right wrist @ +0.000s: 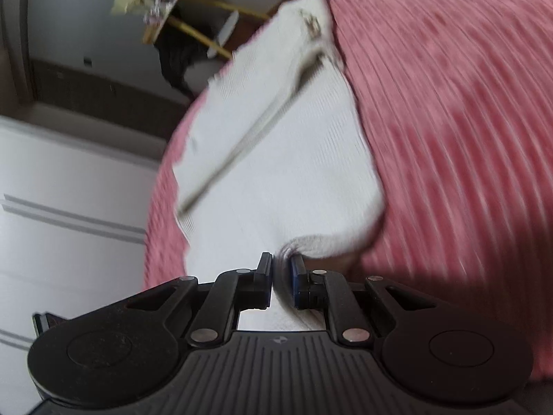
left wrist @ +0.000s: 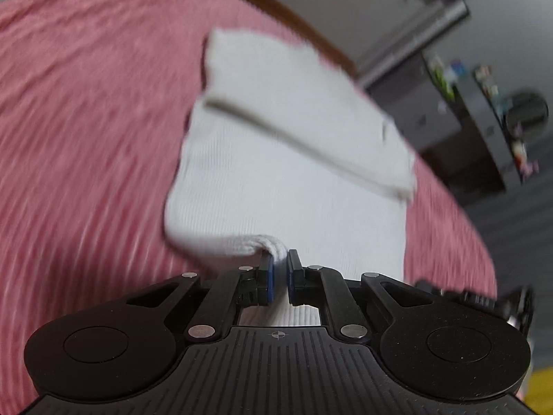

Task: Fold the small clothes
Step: 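Grasp the hem with both grippers and lift it toward the collar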

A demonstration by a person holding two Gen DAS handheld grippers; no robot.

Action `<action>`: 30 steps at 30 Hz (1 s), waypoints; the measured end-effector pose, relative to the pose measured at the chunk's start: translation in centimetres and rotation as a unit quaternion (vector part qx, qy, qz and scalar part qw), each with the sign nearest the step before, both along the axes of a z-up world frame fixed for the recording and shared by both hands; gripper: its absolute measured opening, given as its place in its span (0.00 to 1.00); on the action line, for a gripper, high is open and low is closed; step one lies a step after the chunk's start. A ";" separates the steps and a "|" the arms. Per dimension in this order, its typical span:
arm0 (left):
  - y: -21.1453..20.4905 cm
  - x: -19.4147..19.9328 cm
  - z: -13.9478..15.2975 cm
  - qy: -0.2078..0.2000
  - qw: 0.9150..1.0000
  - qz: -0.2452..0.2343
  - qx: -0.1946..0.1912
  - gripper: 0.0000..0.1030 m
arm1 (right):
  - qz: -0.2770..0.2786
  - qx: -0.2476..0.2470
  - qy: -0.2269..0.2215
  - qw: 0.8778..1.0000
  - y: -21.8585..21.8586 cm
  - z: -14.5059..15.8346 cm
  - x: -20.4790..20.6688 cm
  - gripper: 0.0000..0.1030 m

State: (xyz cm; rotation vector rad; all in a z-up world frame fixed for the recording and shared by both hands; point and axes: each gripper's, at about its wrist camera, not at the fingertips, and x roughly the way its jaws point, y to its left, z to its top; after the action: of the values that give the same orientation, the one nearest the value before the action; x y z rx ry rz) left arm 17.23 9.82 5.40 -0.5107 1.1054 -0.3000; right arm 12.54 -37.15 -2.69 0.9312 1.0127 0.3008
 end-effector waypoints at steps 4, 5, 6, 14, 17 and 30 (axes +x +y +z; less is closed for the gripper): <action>0.5 3.9 -1.1 0.012 0.996 0.083 -0.015 0.10 | -0.058 0.010 -0.024 0.998 -1.2 0.4 3.6 0.10; 0.6 4.6 -1.6 0.018 0.994 0.106 -0.009 0.10 | -0.065 -0.008 -0.036 0.997 -1.3 0.7 4.3 0.11; 0.6 5.0 -1.9 0.019 0.993 0.113 0.004 0.11 | -0.064 -0.051 -0.049 0.995 -1.2 1.3 5.0 0.12; 0.7 3.7 -3.2 -0.026 0.993 0.052 0.101 0.36 | 0.057 -0.178 -0.061 0.981 0.0 1.7 1.7 0.50; 1.2 2.0 -4.3 -0.014 0.997 0.040 0.059 0.60 | 0.052 -0.139 -0.003 0.989 -0.6 -0.5 -1.1 0.54; 0.6 0.5 -6.0 0.017 0.999 0.037 0.018 0.60 | 0.063 -0.071 0.082 0.992 0.5 -3.6 -6.6 0.54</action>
State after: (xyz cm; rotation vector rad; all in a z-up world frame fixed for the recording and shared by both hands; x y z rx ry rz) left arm 17.72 10.43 -0.64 -0.5243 1.1215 -0.2075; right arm 5.94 -36.62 -6.31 0.7726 1.2312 0.2570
